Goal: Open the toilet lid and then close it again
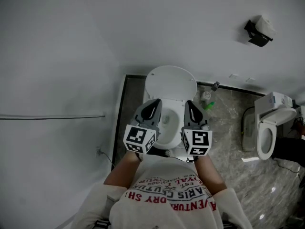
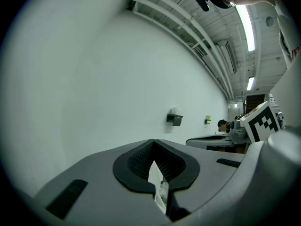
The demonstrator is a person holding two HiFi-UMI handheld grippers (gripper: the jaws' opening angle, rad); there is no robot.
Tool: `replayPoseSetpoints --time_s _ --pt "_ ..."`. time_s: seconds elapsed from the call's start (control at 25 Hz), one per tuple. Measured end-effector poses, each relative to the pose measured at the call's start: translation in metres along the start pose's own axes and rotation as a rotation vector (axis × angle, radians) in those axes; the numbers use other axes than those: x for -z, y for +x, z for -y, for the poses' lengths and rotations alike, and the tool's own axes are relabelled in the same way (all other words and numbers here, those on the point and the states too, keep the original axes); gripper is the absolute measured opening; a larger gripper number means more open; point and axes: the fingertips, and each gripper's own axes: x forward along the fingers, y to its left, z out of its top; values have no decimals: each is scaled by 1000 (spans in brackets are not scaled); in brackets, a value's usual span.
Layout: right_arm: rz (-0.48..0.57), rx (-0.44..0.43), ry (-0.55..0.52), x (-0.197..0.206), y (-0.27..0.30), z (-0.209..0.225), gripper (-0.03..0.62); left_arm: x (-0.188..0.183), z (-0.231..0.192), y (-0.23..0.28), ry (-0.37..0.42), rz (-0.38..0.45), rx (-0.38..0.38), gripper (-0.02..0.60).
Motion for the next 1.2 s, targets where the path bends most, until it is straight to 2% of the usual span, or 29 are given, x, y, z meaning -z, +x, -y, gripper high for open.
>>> replayPoseSetpoints --time_s 0.12,0.2,0.36,0.48,0.56,0.68,0.76,0.84,0.92,1.04,1.08,1.12,1.2 --pt "-32 -7 47 8 12 5 12 8 -8 8 -9 -26 -3 3" --pt "-72 -19 42 16 23 7 12 15 -16 14 -8 -43 -9 3" --pt "-137 -83 45 29 49 9 12 37 -33 35 10 -90 -15 3" --pt "-166 -85 94 35 78 22 14 49 -46 61 35 -128 3 3" --pt "-193 -90 82 39 103 32 14 55 -56 83 80 -154 28 3" --pt "-247 -176 30 46 141 33 14 66 -77 118 166 -213 68 3" --pt "-277 -235 1 51 164 28 14 74 -93 139 195 -250 98 5" --pt "-304 -257 -52 58 185 26 14 83 -110 157 225 -294 134 6" --pt "-345 -272 -134 67 205 27 15 98 -123 175 261 -358 178 79" --pt "-427 -342 -224 83 233 30 15 116 -137 204 331 -440 248 105" --pt "-452 -371 -242 88 242 32 36 120 -141 215 366 -462 275 110" --pt "-476 -395 -266 93 251 35 111 125 -144 224 405 -484 304 121" --pt "-509 -411 -342 98 265 43 127 136 -145 239 480 -531 368 132"
